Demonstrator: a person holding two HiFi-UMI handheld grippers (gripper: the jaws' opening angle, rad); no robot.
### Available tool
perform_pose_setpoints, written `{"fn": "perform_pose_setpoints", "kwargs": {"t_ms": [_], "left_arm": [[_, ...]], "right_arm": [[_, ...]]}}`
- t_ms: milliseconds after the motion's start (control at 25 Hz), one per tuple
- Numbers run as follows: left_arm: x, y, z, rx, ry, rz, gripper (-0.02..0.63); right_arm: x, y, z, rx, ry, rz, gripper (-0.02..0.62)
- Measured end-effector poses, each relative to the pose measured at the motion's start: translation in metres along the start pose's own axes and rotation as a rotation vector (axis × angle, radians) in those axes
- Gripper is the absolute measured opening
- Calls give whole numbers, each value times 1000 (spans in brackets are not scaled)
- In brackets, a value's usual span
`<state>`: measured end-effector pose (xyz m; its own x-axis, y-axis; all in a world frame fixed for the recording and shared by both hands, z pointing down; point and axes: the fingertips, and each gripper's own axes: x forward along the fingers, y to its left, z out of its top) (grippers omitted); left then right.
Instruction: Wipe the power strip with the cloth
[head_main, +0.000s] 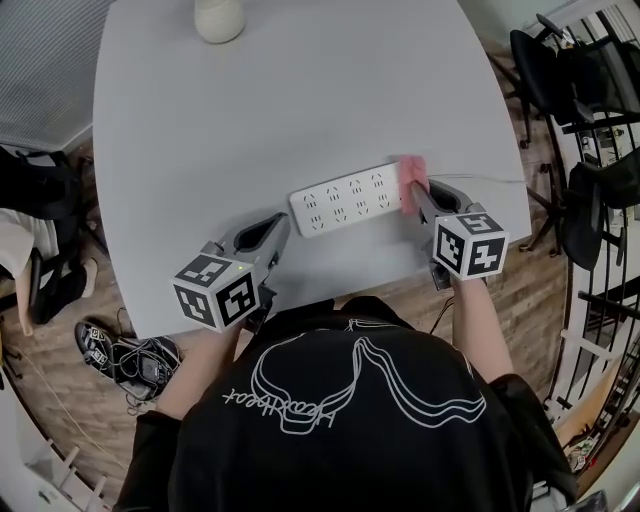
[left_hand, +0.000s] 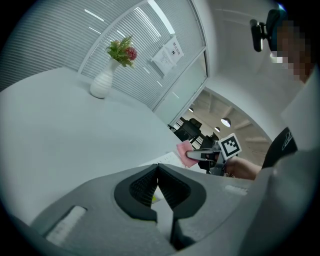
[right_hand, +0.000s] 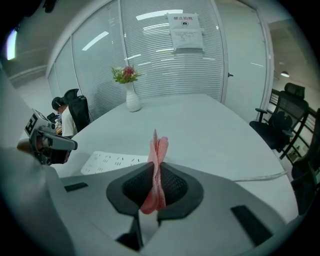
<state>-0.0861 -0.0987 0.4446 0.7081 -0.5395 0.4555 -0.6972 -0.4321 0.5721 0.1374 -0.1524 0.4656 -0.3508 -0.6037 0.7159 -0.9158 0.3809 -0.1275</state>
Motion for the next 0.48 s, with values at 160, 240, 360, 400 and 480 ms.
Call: {"fn": "perform_pose_setpoints", "kwargs": {"t_ms": [160,240,360,400,480], "left_arm": [[-4,0,1,-7,-15,9,14],[-7,0,2,-8,-18,15,14],[-11,4,2,-12,-23,28,14],[-12,5,1,-15,-24,32,14],[-14,7,-1,-21,-26,38,14]], "right_arm": [[-8,21,15,-5,-47,71,43],[-10,33,24,5,-68,108,43],[-5,55,33,-3,-87,163,43],[-2,63,35,-15,-87,182,43],[4,81,37,-38,-82,218,43]]}}
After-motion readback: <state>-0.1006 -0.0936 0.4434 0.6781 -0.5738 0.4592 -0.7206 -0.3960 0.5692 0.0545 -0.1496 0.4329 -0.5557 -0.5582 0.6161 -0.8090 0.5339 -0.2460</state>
